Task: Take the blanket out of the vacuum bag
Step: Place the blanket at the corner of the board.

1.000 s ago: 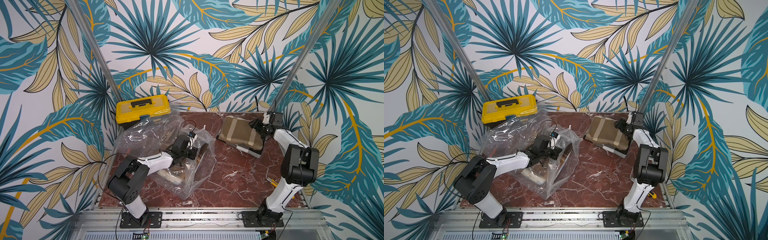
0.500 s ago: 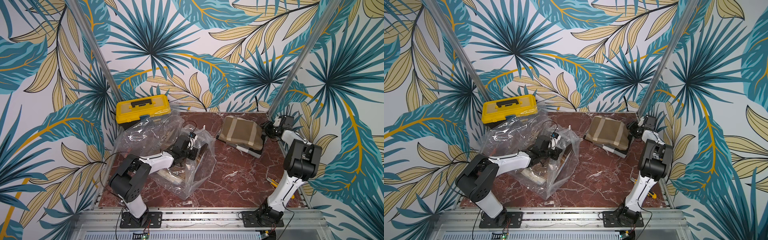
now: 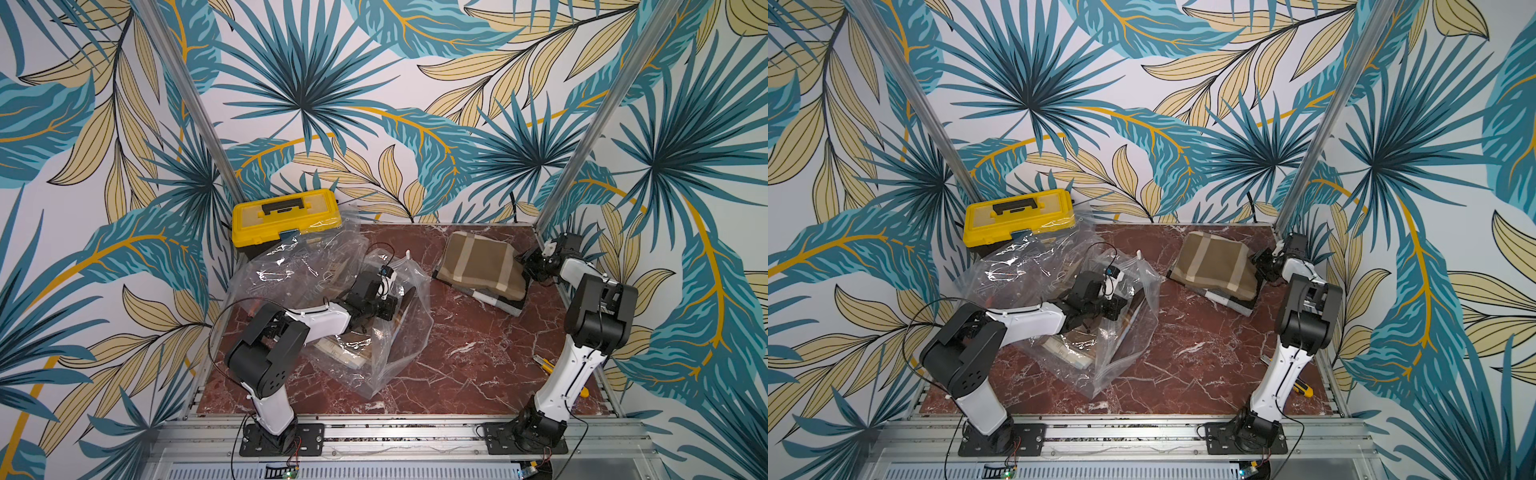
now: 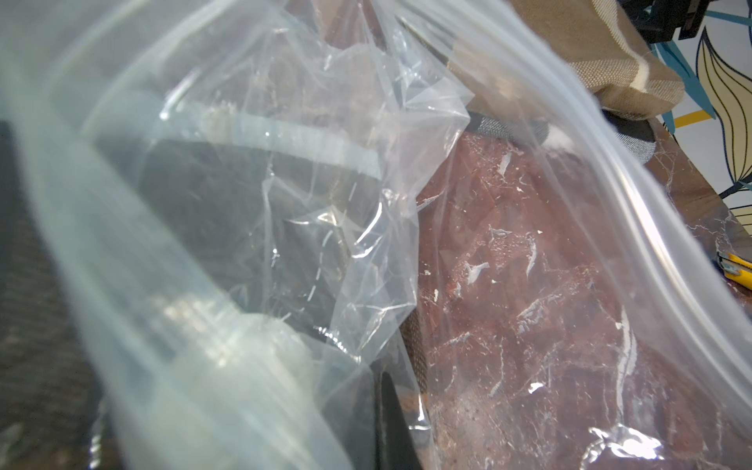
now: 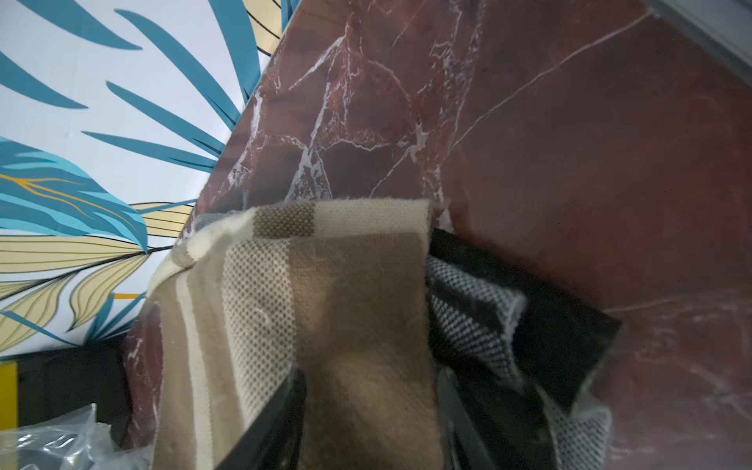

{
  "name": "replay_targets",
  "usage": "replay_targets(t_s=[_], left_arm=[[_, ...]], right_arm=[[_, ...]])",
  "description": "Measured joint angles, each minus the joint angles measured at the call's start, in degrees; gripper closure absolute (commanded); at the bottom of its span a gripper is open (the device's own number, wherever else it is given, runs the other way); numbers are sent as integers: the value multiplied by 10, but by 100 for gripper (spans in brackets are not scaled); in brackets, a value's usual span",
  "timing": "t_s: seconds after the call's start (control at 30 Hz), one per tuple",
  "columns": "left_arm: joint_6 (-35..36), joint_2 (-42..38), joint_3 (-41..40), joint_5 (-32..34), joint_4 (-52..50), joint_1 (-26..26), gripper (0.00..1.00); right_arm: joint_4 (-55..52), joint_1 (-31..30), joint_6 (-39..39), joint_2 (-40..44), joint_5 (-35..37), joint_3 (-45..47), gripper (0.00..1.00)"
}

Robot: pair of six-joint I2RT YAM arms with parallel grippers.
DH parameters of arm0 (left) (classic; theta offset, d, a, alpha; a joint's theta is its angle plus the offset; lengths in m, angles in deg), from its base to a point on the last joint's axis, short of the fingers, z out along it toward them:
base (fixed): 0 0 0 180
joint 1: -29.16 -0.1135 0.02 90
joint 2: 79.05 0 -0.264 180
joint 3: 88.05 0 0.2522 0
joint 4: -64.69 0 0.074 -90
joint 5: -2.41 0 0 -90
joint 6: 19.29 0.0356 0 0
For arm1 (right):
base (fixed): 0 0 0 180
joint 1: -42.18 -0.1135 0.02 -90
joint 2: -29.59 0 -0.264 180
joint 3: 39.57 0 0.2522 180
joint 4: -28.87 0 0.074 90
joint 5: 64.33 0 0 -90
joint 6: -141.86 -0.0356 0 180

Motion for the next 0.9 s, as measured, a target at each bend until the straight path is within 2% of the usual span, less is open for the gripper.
replay_targets(t_s=[0.07, 0.1, 0.2, 0.33, 0.6, 0.9], left_arm=[[0, 2, 3, 0, -1, 0, 100], [0, 3, 7, 0, -2, 0, 100], [0, 5, 11, 0, -2, 0, 100], [0, 5, 11, 0, -3, 0, 100], [0, 5, 10, -3, 1, 0, 100], [0, 5, 6, -10, 7, 0, 100]], right_arm=[[-6, 0, 0, -4, 0, 0, 52], [-8, 0, 0, -6, 0, 0, 56], [-13, -2, 2, -9, -3, -2, 85], [-17, -3, 1, -9, -5, -3, 99], [-25, -4, 3, 14, -4, 1, 100], [-66, -14, 50, 148, 48, 24, 100]])
